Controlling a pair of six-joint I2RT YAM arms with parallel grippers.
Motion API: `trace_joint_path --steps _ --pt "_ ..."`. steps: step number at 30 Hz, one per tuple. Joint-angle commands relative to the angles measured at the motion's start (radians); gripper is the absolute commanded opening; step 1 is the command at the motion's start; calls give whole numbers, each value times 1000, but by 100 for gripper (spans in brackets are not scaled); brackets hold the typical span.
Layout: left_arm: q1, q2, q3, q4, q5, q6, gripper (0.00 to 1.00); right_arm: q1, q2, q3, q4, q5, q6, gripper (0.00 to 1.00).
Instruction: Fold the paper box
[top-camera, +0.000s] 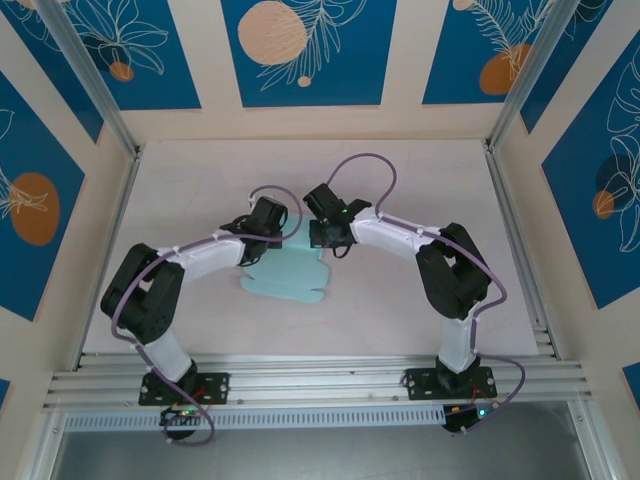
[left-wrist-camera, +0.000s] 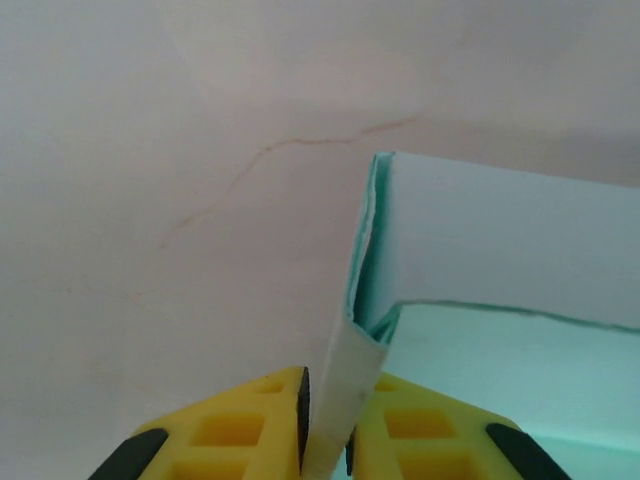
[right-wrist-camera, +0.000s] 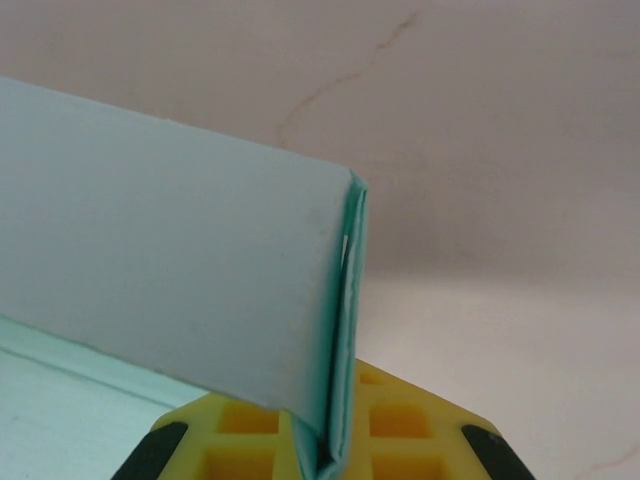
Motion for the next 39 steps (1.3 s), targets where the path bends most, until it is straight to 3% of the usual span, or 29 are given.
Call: trace_joint_path --steps 1,8,18,28,31,37,39 --pt "4 -53 12 -137 25 8 17 6 31 13 -180 -77 -34 0" --pt "1 -54 -60 -114 -128 -54 17 36 27 31 -229 -51 -30 0" --pt "1 -35 -82 -47 8 -60 35 45 59 32 -186 -54 -20 0" --pt "1 -104 -164 -74 26 -77 40 23 70 30 -152 -76 -19 0" --pt "2 -113 -193 -50 34 -90 38 23 77 36 -150 -80 -21 0" --pt "2 -72 -179 -65 -79 -115 18 30 80 41 -155 -80 -19 0" --pt "1 -60 -171 -85 -126 -138 16 32 80 41 -163 -70 -17 0"
